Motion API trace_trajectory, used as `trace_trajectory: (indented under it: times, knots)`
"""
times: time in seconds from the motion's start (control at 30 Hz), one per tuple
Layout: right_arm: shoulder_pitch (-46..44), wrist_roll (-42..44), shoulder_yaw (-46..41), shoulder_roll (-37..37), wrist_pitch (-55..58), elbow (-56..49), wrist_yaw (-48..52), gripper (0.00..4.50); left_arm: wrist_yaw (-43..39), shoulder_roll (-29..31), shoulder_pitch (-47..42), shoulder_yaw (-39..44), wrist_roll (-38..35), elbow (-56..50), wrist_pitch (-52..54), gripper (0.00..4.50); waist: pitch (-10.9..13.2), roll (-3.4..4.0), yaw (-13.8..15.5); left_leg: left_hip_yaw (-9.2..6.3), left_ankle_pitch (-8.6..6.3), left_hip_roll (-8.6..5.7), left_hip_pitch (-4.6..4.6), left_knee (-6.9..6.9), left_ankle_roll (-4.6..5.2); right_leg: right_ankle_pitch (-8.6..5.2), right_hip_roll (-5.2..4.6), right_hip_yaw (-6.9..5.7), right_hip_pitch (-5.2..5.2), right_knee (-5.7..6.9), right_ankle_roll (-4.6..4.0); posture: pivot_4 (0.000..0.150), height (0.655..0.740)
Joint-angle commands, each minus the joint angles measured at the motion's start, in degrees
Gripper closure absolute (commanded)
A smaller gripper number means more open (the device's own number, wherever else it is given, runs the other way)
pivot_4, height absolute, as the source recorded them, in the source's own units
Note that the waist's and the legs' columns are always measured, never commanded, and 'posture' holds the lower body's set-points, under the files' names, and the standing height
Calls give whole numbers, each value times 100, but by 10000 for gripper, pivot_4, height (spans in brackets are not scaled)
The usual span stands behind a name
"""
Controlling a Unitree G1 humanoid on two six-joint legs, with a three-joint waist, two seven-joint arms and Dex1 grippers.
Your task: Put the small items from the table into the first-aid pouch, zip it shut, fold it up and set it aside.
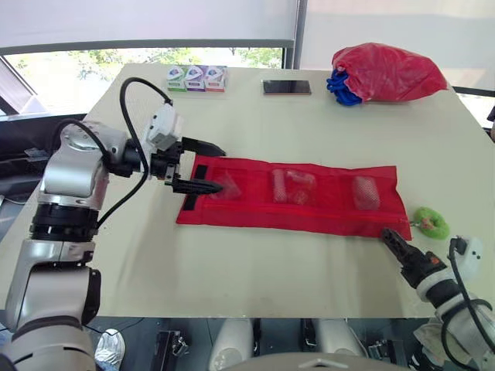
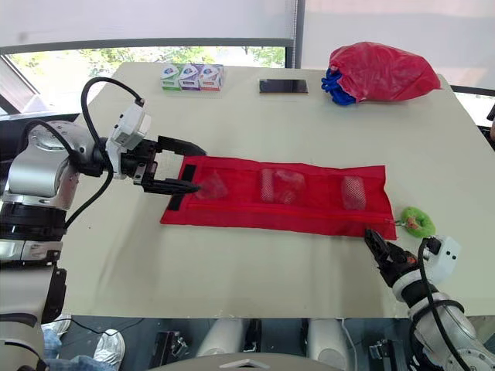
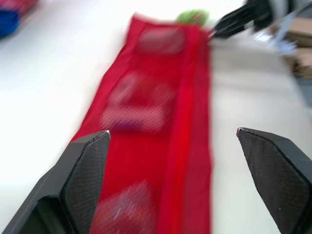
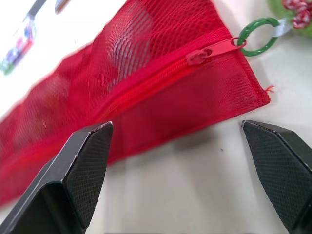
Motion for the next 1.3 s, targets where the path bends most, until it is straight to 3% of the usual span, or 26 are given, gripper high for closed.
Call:
trace_trajectory:
  times: [0.03, 0.27, 0.37, 0.5, 0.6, 0.8, 0.87, 1.13, 1.3]
  knots:
    - [-93, 618, 180, 248, -244, -120, -550, 0, -92, -26, 57, 139, -588, -822, 479, 491, 0, 0, -25, -1, 0, 1, 2, 0, 0, -1, 6, 0, 1, 0, 2, 1500, 7400]
    - [-699, 414, 469, 727, -966, 312, -417, 0, 91, -205, 226, 72, -1056, -1606, 851, 491, 2, 2, -110, 2, 4, 3, 14, 3, -4, -10, 66, 35, 9, 3, 25, 1500, 7400]
    - [-854, 184, 567, 848, -1244, 464, -122, 0, 161, -243, 217, 49, -1146, -1756, 945, 491, 3, 5, -105, -2, 6, 6, 15, 6, -7, -10, 141, 119, 9, 5, 24, 1500, 7400]
    - [-996, -100, 665, 980, -1538, 645, 141, 0, 252, -312, 163, 27, -1188, -1763, 1011, 491, 3, 5, -105, 0, 7, 5, 15, 6, -7, -4, 145, 129, 9, 5, 23, 1500, 7400]
    - [-1048, -319, 711, 982, -1672, 734, 228, 8578, 355, -365, 21, -8, -1177, -1721, 1070, 0, 3, 6, -99, 0, 7, 4, 14, 6, -8, 0, 145, 129, 9, 5, 30, 1500, 7400]
    - [-1004, -452, 620, 958, -1849, 792, 319, 38797, 567, -467, -135, -6, -1256, -1758, 1274, 0, 3, 7, -102, 0, 10, 3, 15, 6, -12, 3, 147, 132, 9, 8, 27, 1500, 7400]
    - [-827, -388, 450, 722, -1801, 711, 493, 44414, 690, -497, -177, -46, -1196, -1771, 1281, 0, 3, 9, -95, -1, 11, 4, 15, 6, -15, 6, 148, 131, 8, 8, 26, 1500, 7400]
    - [-295, 262, -696, -560, -1706, 634, 1146, 44414, 923, -547, -279, -144, -851, -1601, 1009, 0, 5, 17, -64, 1, 11, -11, 15, 8, -14, 6, 147, 148, 13, 6, 29, 1500, 7400]
    - [-87, 1067, -1487, -2033, -1177, 404, 2044, 44414, 910, -573, -347, -136, -807, -1546, 965, 0, 6, 23, -66, 2, 10, -14, 30, 9, -9, 1, 154, 161, 25, 9, 34, 1500, 7400]
